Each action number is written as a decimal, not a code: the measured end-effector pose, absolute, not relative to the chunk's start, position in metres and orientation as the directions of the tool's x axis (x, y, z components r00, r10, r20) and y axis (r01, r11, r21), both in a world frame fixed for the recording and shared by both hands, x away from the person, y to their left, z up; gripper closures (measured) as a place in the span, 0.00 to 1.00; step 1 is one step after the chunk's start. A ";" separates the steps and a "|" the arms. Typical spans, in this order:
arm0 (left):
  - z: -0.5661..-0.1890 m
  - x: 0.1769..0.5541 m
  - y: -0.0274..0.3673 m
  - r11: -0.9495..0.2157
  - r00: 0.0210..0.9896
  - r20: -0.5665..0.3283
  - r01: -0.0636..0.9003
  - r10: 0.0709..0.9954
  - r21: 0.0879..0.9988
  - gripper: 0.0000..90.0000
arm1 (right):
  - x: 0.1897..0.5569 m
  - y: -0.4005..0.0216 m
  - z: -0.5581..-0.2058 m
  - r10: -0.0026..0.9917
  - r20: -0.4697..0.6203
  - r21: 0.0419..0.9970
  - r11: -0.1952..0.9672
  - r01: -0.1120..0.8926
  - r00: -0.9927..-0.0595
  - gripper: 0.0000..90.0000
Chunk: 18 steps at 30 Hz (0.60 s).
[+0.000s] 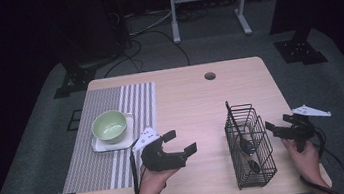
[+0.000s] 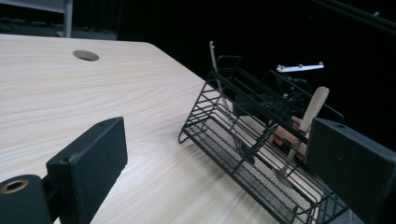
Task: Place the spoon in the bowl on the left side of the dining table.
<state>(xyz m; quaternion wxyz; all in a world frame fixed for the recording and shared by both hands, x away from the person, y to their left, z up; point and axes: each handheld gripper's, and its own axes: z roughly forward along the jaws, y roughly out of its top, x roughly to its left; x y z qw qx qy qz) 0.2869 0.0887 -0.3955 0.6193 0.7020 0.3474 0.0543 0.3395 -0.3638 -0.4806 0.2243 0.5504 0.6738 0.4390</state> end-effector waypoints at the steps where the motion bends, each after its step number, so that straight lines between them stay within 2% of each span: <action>1: -0.395 0.287 0.086 0.006 0.755 -0.356 0.422 0.550 0.906 0.06 | 0.340 -0.363 -0.481 0.939 0.178 0.839 0.012 0.544 -0.296 0.14; 18: -0.389 0.284 0.064 -0.017 0.787 -0.353 0.419 0.506 0.908 0.06 | 0.340 -0.363 -0.481 0.938 0.176 0.837 0.017 0.548 -0.298 0.14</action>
